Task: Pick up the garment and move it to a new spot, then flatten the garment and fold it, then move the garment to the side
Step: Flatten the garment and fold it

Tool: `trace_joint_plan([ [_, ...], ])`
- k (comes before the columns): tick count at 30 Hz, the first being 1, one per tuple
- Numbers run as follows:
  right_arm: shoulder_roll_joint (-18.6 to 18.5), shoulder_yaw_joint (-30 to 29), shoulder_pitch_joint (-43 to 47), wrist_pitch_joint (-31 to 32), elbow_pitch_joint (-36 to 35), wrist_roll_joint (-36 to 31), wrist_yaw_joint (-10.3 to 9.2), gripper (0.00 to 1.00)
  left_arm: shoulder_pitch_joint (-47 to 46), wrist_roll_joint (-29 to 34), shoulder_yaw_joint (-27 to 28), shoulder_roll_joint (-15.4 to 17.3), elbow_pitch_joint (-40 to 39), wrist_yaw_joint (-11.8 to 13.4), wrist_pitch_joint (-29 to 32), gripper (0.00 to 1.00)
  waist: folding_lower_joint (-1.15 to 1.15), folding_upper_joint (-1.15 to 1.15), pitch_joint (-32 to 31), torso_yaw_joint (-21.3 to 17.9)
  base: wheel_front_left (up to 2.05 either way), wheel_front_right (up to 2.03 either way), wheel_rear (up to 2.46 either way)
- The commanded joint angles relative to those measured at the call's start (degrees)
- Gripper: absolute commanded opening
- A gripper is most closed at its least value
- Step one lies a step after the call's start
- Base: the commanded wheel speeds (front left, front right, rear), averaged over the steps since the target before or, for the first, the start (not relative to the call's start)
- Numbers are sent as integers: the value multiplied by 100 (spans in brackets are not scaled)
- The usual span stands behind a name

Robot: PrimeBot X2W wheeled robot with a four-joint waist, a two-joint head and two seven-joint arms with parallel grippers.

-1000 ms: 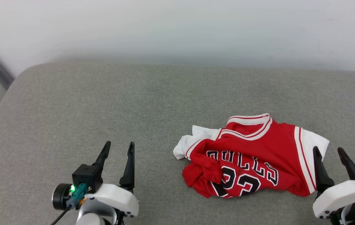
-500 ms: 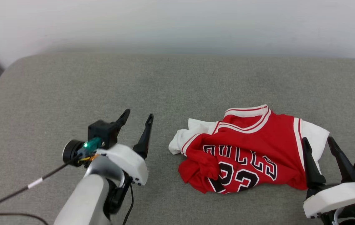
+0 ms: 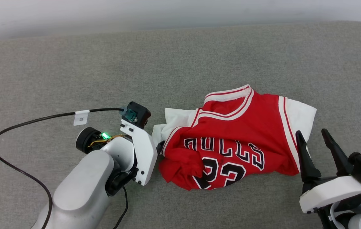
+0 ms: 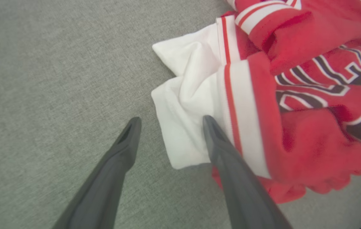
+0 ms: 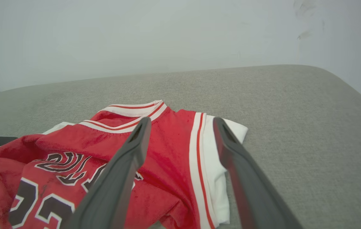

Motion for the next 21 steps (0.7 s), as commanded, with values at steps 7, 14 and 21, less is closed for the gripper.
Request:
trace_joint_plan([
  [7, 10, 41, -192, -93, 116, 81, -4, 100, -139, -598, -604, 199, 413, -12, 918, 85, 0, 0, 269, -201, 0, 0, 0],
  [14, 10, -36, -156, -123, 175, 42, -4, 100, -319, -588, -620, 278, 454, 81, 429, 0, 0, 0, 220, -105, 0, 0, 0],
  [21, 8, -122, -73, -6, 146, -30, -4, 100, -79, -200, -169, 682, -98, 778, -769, 0, 0, 0, -35, 290, 0, 0, 0],
])
